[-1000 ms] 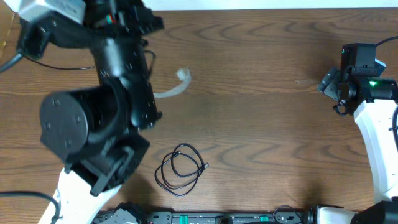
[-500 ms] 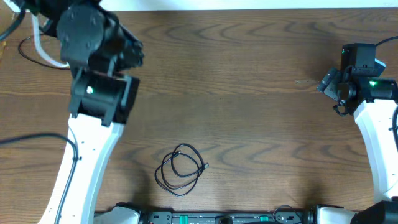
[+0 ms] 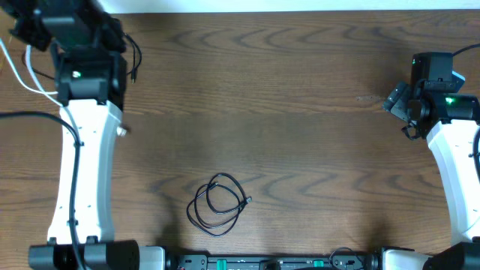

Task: Untangle cables
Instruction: 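Pull the white cable out of the coil toward the left edge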

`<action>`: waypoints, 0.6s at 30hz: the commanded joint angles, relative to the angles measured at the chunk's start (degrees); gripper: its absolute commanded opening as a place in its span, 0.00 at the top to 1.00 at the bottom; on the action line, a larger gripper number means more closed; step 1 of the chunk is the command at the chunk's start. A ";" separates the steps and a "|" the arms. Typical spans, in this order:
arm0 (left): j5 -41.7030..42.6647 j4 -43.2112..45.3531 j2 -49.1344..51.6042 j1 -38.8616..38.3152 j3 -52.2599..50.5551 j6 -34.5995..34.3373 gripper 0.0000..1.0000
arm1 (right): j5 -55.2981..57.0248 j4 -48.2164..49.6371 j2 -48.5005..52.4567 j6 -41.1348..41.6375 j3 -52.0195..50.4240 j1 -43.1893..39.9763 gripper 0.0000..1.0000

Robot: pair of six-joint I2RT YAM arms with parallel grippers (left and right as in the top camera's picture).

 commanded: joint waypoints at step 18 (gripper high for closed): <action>34.32 -29.11 9.11 25.92 0.79 -22.23 0.92 | 0.48 -0.02 0.17 0.87 -0.09 -0.07 0.01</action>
